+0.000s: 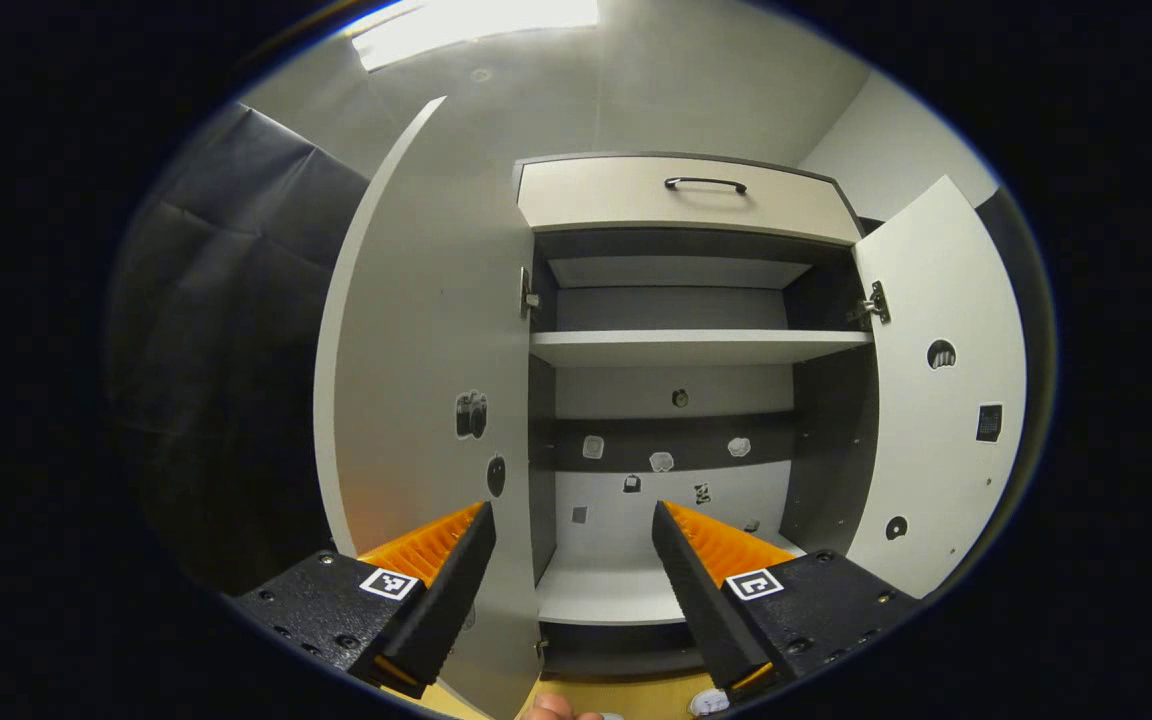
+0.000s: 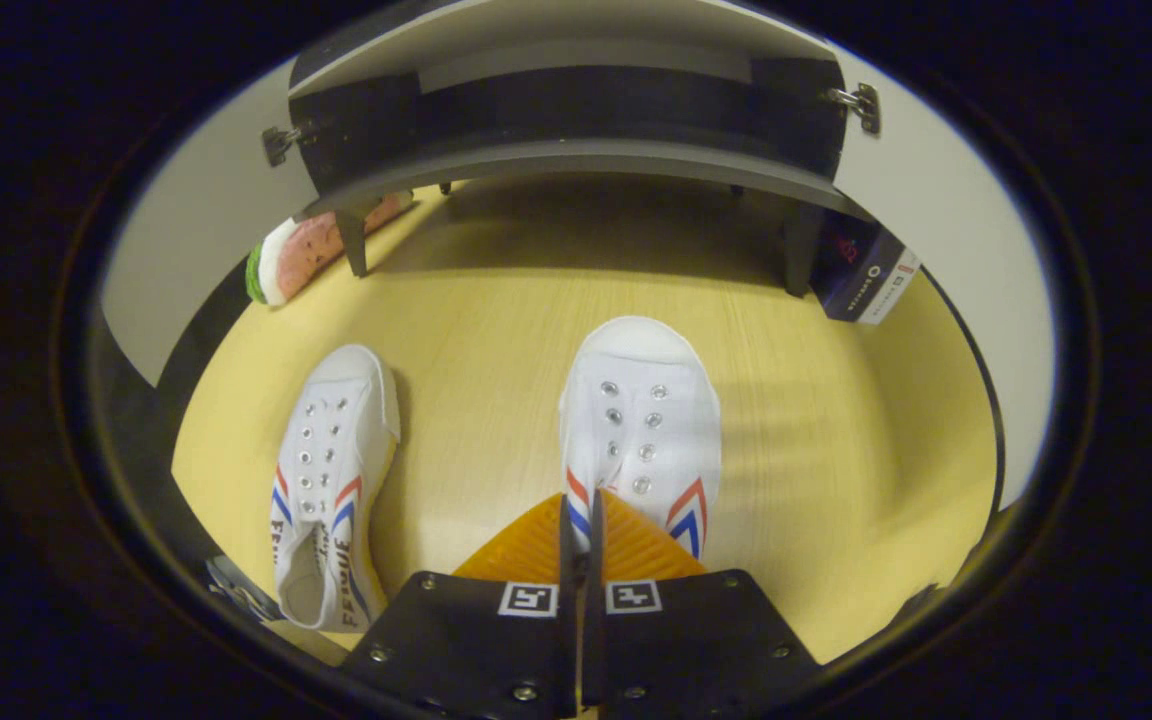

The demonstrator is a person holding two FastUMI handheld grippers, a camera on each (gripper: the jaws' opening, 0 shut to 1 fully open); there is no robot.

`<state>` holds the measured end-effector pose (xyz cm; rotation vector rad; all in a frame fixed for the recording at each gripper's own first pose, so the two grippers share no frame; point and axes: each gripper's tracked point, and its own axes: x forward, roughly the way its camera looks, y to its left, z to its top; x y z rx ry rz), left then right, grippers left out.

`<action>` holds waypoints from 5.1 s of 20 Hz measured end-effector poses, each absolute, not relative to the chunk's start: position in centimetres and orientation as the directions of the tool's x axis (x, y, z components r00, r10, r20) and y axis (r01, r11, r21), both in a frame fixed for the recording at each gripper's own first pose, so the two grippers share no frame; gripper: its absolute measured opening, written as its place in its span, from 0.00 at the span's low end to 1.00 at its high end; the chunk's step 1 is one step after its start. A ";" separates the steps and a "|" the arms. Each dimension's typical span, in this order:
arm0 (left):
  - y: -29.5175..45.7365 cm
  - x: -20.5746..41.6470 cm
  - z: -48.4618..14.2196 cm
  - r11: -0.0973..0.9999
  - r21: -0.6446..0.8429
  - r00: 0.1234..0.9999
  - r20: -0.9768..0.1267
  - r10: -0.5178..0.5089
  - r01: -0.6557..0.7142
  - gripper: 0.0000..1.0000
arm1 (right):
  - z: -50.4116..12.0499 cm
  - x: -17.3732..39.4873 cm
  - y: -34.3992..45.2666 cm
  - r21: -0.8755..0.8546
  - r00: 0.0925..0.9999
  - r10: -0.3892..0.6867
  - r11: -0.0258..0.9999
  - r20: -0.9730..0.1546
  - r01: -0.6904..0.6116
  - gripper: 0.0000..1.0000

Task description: Grab one shoe with the right hand and put it into the shoe cabinet, grab the other shoe with the left hand and put it into the shoe cabinet; then close the right door with the right hand and the left door with the left hand.

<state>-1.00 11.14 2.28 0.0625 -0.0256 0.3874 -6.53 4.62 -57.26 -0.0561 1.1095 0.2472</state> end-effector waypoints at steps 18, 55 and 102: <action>11.7 0.2 2.1 0.929 0.054 0.931 0.044 0.363 -0.365 0.92 | -28.4 2.6 5.9 0.323 0.771 0.331 0.931 -0.545 -0.172 0.03; 10.8 -2.2 -2.6 0.917 0.035 0.916 -0.047 0.399 -0.397 0.96 | -20.6 28.8 10.9 0.130 0.902 0.246 0.968 -0.355 -0.213 0.28; 4.7 -16.5 -56.4 0.879 -0.180 0.351 -0.936 -0.015 -0.441 0.36 | 10.0 3.1 -1.6 0.020 0.981 0.079 0.996 0.175 -0.084 0.39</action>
